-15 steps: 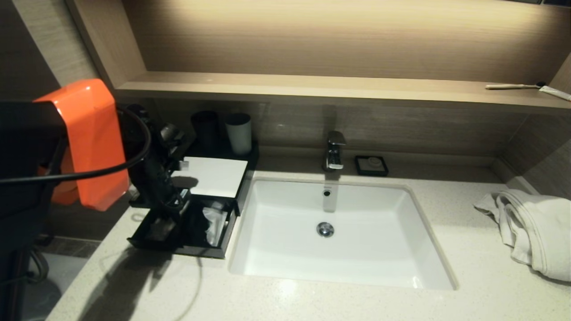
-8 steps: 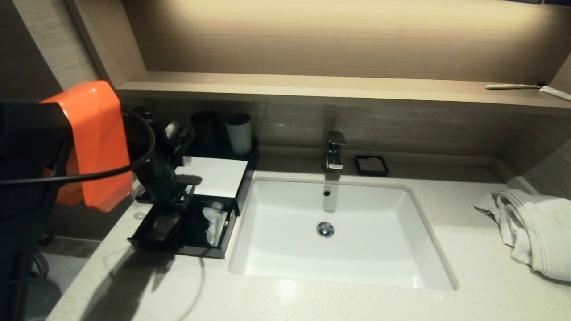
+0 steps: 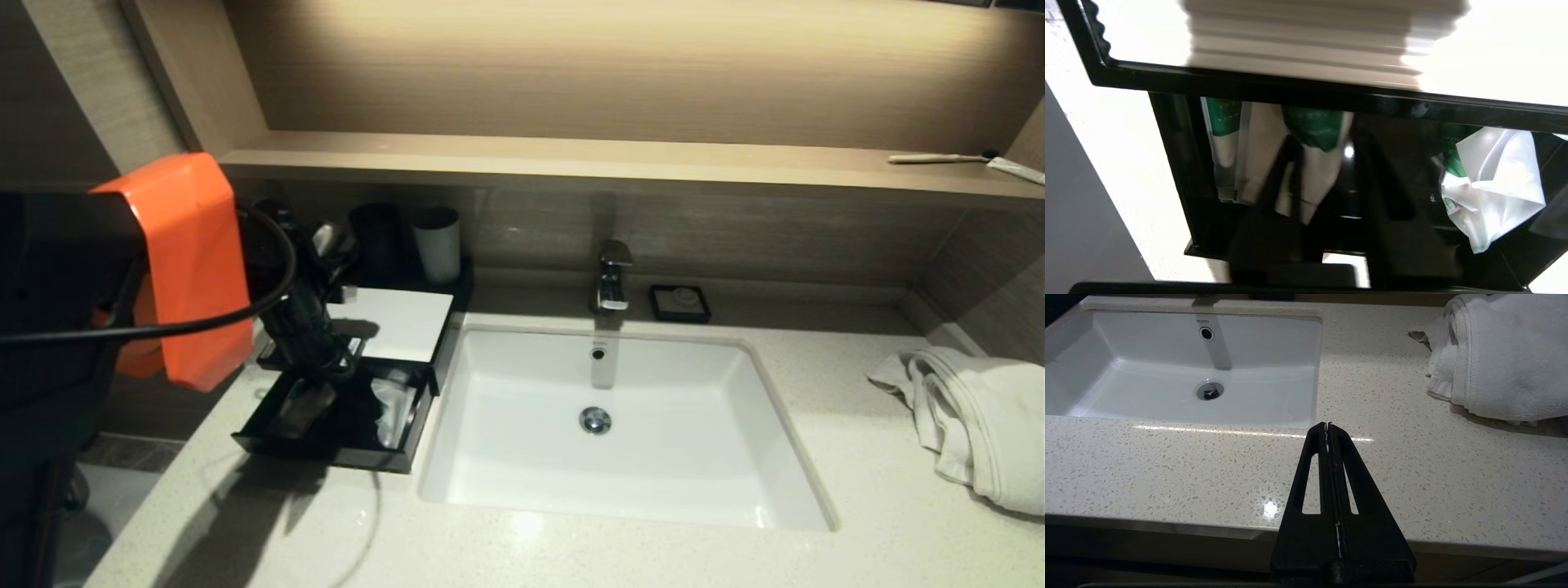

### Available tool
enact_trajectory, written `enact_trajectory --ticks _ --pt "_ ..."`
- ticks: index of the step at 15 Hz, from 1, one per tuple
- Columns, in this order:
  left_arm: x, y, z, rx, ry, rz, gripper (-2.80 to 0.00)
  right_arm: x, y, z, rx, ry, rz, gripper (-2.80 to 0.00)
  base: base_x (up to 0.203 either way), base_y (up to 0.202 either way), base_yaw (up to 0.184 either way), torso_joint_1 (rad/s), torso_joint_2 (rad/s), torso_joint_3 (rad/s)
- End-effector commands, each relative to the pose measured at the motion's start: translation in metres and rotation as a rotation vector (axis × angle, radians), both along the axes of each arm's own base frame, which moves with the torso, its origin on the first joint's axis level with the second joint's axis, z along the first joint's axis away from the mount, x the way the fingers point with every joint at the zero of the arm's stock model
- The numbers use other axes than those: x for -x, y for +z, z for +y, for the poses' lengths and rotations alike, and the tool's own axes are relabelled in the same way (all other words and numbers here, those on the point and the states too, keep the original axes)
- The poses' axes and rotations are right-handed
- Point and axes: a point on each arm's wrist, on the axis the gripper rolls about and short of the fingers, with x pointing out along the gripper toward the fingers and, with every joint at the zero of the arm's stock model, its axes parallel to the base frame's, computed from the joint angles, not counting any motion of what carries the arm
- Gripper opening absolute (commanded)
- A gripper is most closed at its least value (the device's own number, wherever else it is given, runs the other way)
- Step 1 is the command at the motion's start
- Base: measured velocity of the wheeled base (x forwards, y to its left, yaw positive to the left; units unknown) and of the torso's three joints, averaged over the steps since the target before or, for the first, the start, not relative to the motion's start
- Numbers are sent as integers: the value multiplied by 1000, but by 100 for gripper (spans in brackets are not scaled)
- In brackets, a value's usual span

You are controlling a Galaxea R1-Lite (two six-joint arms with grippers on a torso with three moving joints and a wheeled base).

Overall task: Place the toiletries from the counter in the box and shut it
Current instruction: Place the bathroom toiletry into the drawer

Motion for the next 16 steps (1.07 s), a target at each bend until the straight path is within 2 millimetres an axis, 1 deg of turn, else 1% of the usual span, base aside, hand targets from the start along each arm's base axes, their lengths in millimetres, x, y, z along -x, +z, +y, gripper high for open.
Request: enact_trajectory --ticks 1,4,9,12,16 --pt "2 3 0 -1 1 -2 0 0 0 0 0 0 0 -280 0 0 0 0 0 0" --pt "7 10 1 1 5 -4 0 0 0 0 0 -1 0 -280 0 0 0 0 0 0" --pt "19 30 3 6 7 -35 0 0 0 0 0 0 0 -280 0 0 0 0 0 0" --pt "31 46 5 12 19 -45 0 0 0 0 0 0 0 -280 0 0 0 0 0 0" --pt "55 74 8 26 38 -79 0 0 0 0 0 0 0 -280 0 0 0 0 0 0"
